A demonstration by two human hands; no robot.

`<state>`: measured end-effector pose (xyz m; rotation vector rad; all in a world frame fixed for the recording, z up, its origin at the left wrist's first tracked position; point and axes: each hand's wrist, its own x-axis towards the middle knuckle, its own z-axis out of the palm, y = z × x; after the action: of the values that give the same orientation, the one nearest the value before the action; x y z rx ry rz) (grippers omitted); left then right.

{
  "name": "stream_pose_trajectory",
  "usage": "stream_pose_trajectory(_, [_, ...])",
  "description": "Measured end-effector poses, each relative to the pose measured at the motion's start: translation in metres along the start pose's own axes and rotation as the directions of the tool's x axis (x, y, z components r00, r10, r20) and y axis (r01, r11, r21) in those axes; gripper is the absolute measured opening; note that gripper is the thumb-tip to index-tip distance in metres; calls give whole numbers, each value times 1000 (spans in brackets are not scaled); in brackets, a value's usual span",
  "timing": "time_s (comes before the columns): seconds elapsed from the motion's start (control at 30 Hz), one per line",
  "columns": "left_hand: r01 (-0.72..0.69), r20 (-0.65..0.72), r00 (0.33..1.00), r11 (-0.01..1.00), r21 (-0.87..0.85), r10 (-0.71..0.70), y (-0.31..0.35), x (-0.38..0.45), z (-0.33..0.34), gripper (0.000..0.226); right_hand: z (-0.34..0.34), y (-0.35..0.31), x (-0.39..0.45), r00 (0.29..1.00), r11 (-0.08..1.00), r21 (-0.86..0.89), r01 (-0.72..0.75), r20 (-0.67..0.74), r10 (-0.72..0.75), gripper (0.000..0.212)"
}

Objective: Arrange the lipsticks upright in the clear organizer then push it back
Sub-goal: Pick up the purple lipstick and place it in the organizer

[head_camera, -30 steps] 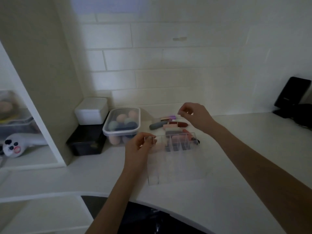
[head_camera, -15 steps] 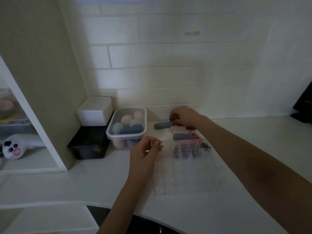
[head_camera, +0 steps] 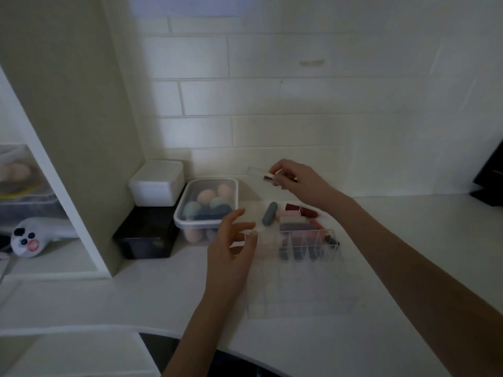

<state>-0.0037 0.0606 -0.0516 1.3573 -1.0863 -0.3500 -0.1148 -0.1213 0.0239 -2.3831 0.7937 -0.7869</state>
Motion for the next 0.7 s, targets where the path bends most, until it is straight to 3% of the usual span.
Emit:
stream_pose_trajectory(0.13, [-55,-98,994,996,-65,49,8,-3,-1,61,-3,-32,-40,998,991,131,41,46,-48,12])
stream_pose_trajectory(0.33, [-158,-148,974,984,85,169,9,-8,-1,34,3,-53,-58,1000,926,376,31,-12,-29,21])
stream_pose_trajectory(0.47, [-109,-138,982,987,122,125,5,-5,-1,34,-4,-65,-61,993,817,572,72,-118,-4,21])
stream_pose_trajectory(0.53, [-76,-119,989,995,63,83,1,-4,-3,26,-7,-70,-62,987,806,579,124,-157,-39,19])
stream_pose_trajectory(0.6, [-55,-97,994,998,-2,54,0,-5,-5,32,-10,-75,-64,983,815,558,157,-163,-78,19])
stream_pose_trajectory(0.7, [-60,-82,995,997,-40,56,3,-6,-5,31,-7,-82,-66,984,867,465,178,-107,-144,22])
